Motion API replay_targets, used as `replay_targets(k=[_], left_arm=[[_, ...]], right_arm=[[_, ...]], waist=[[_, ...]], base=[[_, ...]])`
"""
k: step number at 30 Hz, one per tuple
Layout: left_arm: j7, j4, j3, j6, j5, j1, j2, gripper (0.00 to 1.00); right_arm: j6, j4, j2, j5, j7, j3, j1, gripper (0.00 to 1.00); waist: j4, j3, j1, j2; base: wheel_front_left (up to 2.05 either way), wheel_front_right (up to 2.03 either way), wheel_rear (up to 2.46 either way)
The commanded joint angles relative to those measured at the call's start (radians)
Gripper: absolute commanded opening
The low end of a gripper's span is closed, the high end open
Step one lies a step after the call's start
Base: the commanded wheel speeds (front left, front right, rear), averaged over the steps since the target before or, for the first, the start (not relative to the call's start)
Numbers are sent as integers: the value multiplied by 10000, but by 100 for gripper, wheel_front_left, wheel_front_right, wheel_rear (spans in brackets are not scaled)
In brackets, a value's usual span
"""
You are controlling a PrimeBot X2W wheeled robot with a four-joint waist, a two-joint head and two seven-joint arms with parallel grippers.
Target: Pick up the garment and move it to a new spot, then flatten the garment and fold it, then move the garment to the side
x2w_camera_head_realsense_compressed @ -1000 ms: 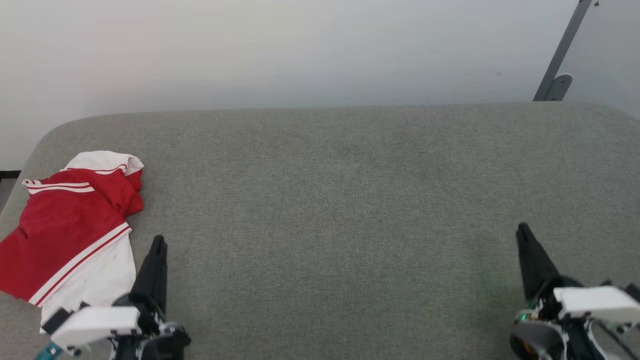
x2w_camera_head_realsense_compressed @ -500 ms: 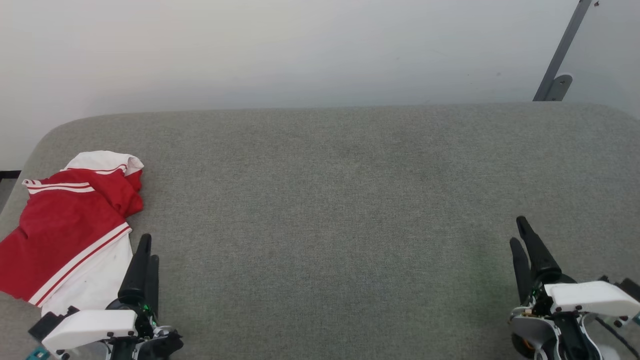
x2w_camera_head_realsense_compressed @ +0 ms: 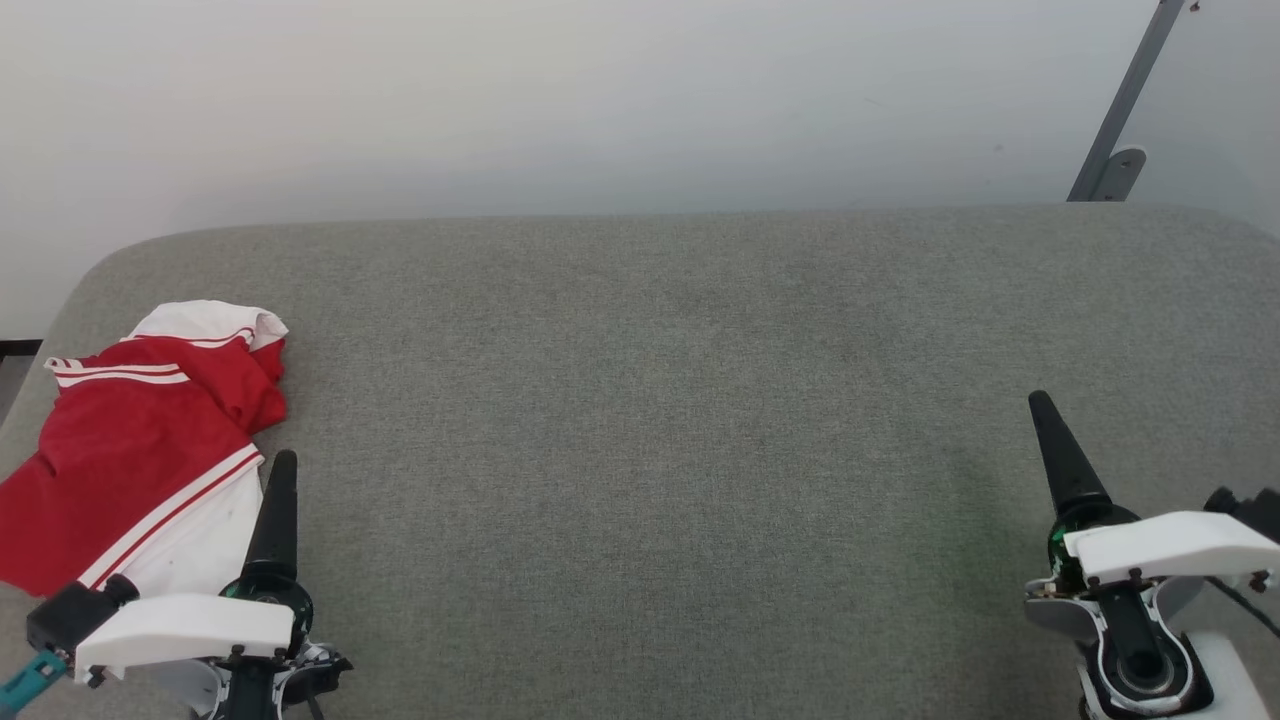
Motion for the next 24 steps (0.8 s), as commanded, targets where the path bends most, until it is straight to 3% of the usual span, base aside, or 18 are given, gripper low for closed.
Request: replay_targets(k=[1,14,24], left_arm=[[-104,-182,14,1,511,-345,168,100],[-583,-275,-234,231,3737,-413,551,100],[-876,-96,-712,575,5462,-428,872,100]], right_arm=[[21,-75,-141,-415,-123,70,-395,100],[30,-19,-347,-3442,-606,98,-842,100],[35,161,-501,-6087,-906,130,-1021,100]], waist=[[-2,3,0,0],[-15,44,0,0],[-18,32,0,0]], base=[[0,0,0],[0,0,0],[0,0,0]])
